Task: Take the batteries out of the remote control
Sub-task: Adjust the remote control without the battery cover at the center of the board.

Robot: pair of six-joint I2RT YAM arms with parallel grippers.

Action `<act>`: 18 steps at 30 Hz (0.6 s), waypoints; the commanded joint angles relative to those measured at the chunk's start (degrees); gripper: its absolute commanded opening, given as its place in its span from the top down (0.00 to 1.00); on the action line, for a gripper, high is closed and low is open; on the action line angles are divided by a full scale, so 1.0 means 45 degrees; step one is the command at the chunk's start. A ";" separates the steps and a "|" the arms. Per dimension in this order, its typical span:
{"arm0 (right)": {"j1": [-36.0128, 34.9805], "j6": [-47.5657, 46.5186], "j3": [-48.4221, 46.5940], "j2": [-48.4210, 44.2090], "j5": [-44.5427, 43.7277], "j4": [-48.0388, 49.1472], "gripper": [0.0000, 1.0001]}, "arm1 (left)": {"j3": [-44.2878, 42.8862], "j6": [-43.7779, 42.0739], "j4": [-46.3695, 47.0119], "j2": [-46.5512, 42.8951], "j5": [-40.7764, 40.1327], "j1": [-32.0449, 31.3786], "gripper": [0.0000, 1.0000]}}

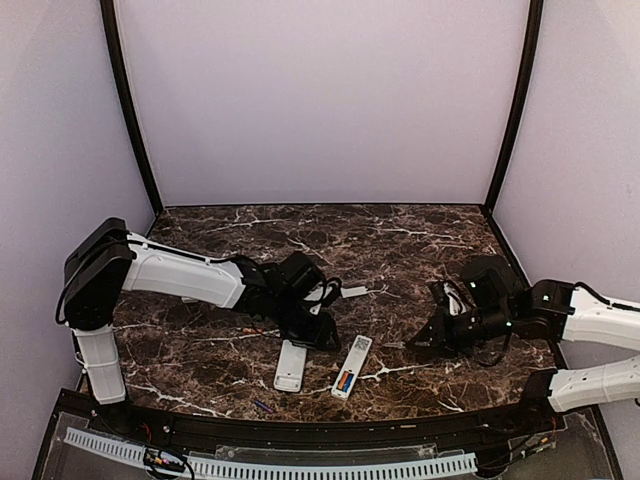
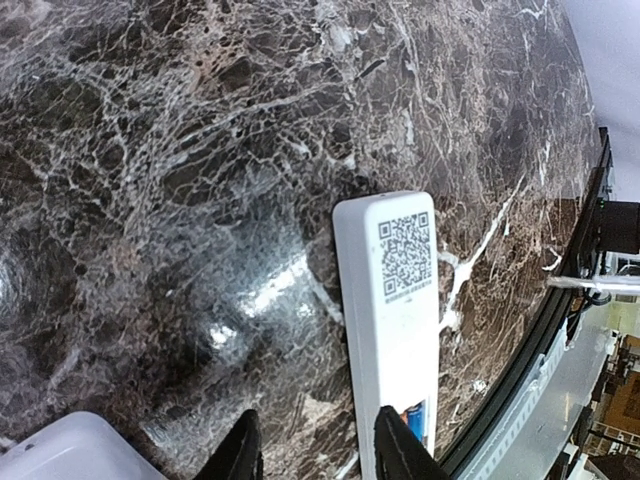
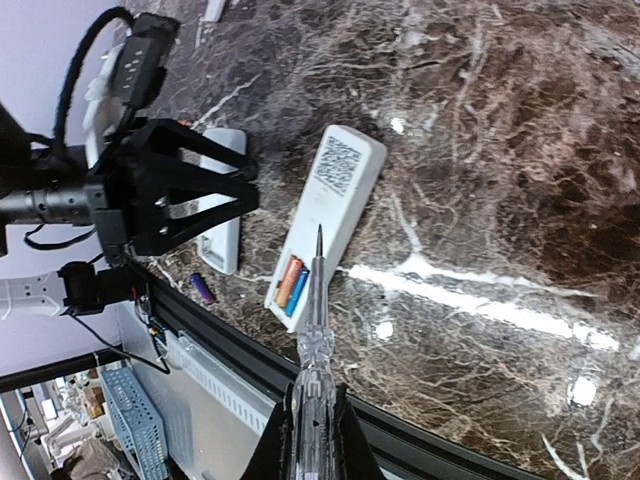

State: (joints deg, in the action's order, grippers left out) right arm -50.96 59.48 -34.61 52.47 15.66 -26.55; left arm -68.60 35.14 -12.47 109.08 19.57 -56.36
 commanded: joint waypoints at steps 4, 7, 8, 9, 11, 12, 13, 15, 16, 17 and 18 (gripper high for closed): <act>0.0076 0.0126 -0.0356 0.0543 -0.1296 -0.1231 1.00 | 0.0677 0.0029 0.0752 -0.1061 0.1453 0.0005 0.55; 0.0067 -0.0050 -0.0450 0.1149 -0.1045 -0.0504 1.00 | 0.1026 0.0180 0.1245 -0.1313 0.2028 -0.0011 0.52; 0.0071 -0.0127 -0.0536 0.1387 -0.0993 -0.0199 1.00 | 0.1065 0.0190 0.1256 -0.1428 0.2074 -0.0004 0.51; 0.0067 -0.0205 -0.0635 0.1627 -0.0948 -0.0017 1.00 | 0.1128 0.0185 0.1240 -0.1496 0.2027 0.0000 0.51; 0.0075 -0.0404 -0.0875 0.2166 -0.0865 0.0298 1.00 | 0.1241 0.0130 0.1156 -0.1743 0.1792 0.0004 0.50; 0.0074 -0.0477 -0.0999 0.2417 -0.0812 0.0445 1.00 | 0.1284 0.0099 0.1064 -0.1911 0.1719 0.0004 0.50; 0.0074 -0.0574 -0.1129 0.2690 -0.0774 0.0552 1.00 | 0.1291 0.0072 0.1009 -0.1991 0.1548 0.0014 0.50; 0.0074 -0.0769 -0.1352 0.3166 -0.0612 0.0815 1.00 | 0.1283 -0.0029 0.0837 -0.2232 0.1319 0.0017 0.49; 0.0074 -0.0886 -0.1499 0.3409 -0.0509 0.0949 1.00 | 0.1261 -0.0051 0.0720 -0.2375 0.1229 0.0011 0.48; 0.0074 -0.0993 -0.1597 0.3652 -0.0382 0.1088 1.00 | 0.1250 -0.0102 0.0642 -0.2448 0.1039 0.0026 0.48; 0.0060 -0.1126 -0.1766 0.3931 -0.0266 0.1186 1.00 | 0.1218 -0.0127 0.0491 -0.2585 0.0943 0.0035 0.48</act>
State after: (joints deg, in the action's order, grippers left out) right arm -50.87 57.25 -39.55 67.00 12.58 -25.71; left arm -63.70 35.59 -8.36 101.49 25.89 -56.36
